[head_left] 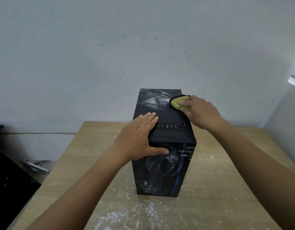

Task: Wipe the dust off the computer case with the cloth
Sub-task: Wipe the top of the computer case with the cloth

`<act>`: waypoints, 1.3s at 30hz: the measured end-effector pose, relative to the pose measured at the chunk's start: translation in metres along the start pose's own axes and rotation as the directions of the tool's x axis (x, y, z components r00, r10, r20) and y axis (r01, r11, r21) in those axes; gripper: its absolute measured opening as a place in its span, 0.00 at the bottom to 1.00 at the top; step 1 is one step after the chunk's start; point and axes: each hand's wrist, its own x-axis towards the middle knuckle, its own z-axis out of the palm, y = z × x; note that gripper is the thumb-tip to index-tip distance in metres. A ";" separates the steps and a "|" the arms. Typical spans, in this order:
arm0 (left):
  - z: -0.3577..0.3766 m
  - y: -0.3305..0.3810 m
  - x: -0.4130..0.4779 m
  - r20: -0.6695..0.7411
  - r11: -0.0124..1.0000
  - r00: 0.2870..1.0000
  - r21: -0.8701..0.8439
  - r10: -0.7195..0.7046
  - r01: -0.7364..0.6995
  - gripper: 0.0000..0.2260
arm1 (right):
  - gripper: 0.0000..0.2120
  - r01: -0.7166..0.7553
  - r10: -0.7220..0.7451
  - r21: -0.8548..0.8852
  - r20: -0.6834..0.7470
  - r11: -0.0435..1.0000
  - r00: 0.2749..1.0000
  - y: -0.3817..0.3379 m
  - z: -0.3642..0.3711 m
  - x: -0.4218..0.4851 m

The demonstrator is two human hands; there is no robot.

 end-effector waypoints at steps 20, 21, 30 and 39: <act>0.000 0.002 0.001 0.015 1.000 1.000 0.014 -0.004 0.004 0.52 | 0.18 0.130 -0.134 0.078 0.060 0.989 0.989 -0.004 -0.002 -0.043; -0.001 0.002 0.000 0.015 1.000 1.000 0.013 -0.007 0.007 0.52 | 0.18 0.122 -0.126 0.068 0.058 0.990 0.990 -0.003 -0.001 -0.036; -0.002 0.002 0.001 0.025 0.999 0.999 -0.011 -0.033 0.033 0.52 | 0.19 -0.018 0.012 0.068 0.085 0.998 0.996 0.000 0.006 0.043; -0.007 0.006 -0.001 0.052 0.998 0.997 -0.020 -0.057 0.058 0.51 | 0.20 0.014 -0.012 -0.016 0.078 1.000 0.997 0.000 0.009 0.032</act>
